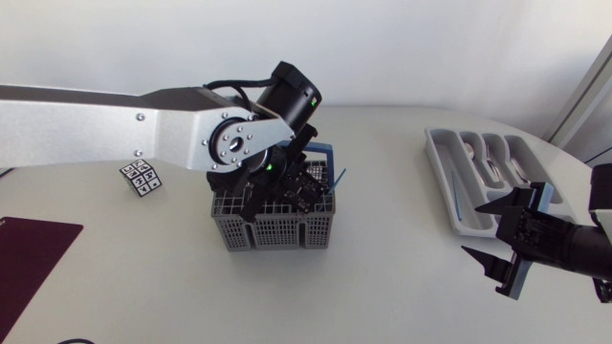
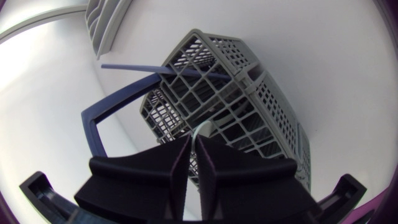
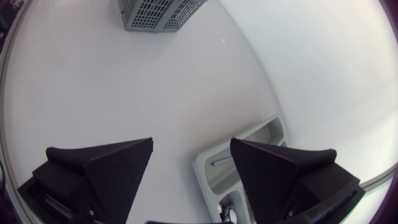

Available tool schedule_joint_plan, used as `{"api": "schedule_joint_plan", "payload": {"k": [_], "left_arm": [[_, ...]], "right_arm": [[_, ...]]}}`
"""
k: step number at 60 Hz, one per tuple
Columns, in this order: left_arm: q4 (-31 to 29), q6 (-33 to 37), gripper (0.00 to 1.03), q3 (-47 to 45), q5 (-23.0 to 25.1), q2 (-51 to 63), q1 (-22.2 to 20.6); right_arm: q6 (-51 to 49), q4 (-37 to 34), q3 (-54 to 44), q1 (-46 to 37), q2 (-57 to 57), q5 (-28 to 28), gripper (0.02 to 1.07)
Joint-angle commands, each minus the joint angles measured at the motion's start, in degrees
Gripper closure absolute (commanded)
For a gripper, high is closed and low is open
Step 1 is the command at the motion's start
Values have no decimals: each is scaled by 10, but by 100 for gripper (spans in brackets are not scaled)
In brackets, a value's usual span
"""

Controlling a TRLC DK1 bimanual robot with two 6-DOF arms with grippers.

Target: Transfer all utensils from the basket to the drawer tray.

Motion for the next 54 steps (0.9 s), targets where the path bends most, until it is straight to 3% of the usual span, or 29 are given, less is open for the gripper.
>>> {"api": "schedule_joint_plan", "payload": {"k": [1, 20, 42, 54], "left_arm": [[-4, 13, 100, -8, -3, 4, -3], [16, -4, 100, -35, -3, -50, -7], [75, -26, 100, -80, -11, -134, -20], [106, -34, 100, -96, -38, -167, -30]], "right_arm": [[11, -7, -16, 3, -12, -2, 17], [40, -46, -28, 42, -70, 8, 17], [153, -66, -30, 183, -133, 78, 16], [218, -66, -15, 261, -139, 114, 15]]}}
